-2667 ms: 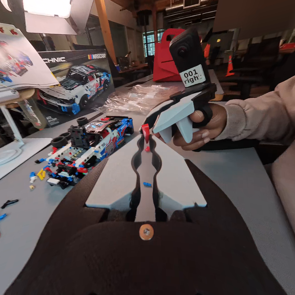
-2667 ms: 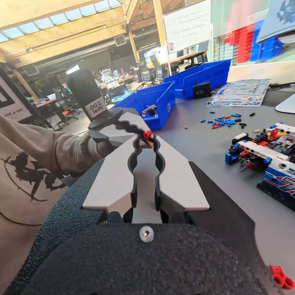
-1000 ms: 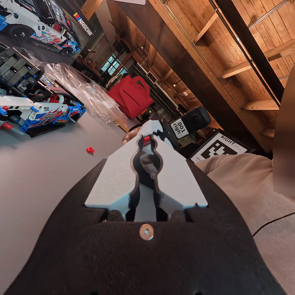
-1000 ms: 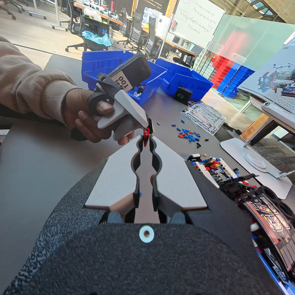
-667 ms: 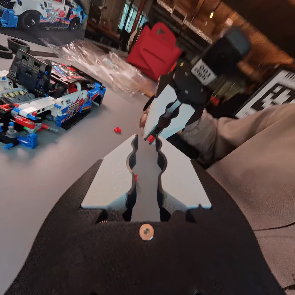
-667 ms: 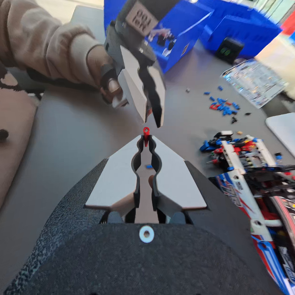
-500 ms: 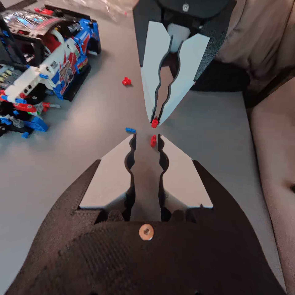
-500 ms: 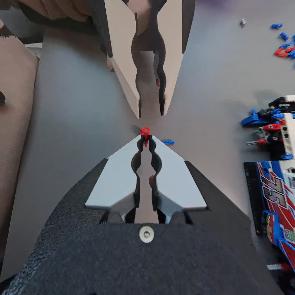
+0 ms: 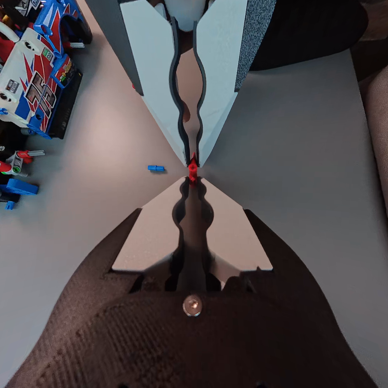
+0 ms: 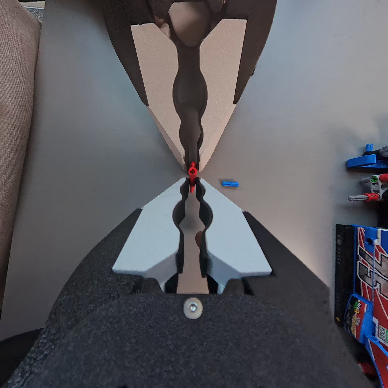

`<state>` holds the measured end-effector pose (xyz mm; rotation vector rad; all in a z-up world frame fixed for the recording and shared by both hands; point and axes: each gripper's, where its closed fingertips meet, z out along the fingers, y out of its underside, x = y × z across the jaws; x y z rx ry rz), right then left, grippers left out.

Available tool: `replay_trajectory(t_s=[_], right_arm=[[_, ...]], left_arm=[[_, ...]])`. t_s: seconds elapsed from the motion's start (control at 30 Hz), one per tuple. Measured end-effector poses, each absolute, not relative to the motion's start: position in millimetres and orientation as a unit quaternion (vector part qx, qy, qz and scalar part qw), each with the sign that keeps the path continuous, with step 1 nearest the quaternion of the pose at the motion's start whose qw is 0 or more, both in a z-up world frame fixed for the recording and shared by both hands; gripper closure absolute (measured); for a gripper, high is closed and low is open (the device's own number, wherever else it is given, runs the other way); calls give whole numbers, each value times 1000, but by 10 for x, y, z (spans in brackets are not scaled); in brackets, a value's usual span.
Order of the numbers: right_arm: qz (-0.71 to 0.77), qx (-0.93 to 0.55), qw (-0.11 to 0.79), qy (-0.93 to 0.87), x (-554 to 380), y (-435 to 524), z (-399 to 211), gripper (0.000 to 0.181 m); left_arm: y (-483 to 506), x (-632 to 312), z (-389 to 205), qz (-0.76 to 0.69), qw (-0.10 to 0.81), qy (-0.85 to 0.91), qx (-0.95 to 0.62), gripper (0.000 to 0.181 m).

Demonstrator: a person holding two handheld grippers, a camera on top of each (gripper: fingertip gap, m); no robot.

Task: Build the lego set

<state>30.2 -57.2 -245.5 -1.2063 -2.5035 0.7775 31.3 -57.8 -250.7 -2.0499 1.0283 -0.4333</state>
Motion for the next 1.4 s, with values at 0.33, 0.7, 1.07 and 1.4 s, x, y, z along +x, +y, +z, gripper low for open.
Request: replay_trajectory(t_s=[0.33,0.7,1.07,1.4], right_arm=[[253,-413,108,-868,311,-588,-2470,177],[253,-407,103,-872,304,-613,-2478,177],[283,-406,111,-862,297,-626,-2477,177],[311,-400,141,-850,290,-630,-2470,177]], left_arm=[[-583,332,-2457,-182,404,405,-800,169],[-575,370,-2382,-197,418,400,-792,175],[-595,351,-2409,-202,403,392,-802,175],[-607,337,-2420,-203,397,395,-804,175]])
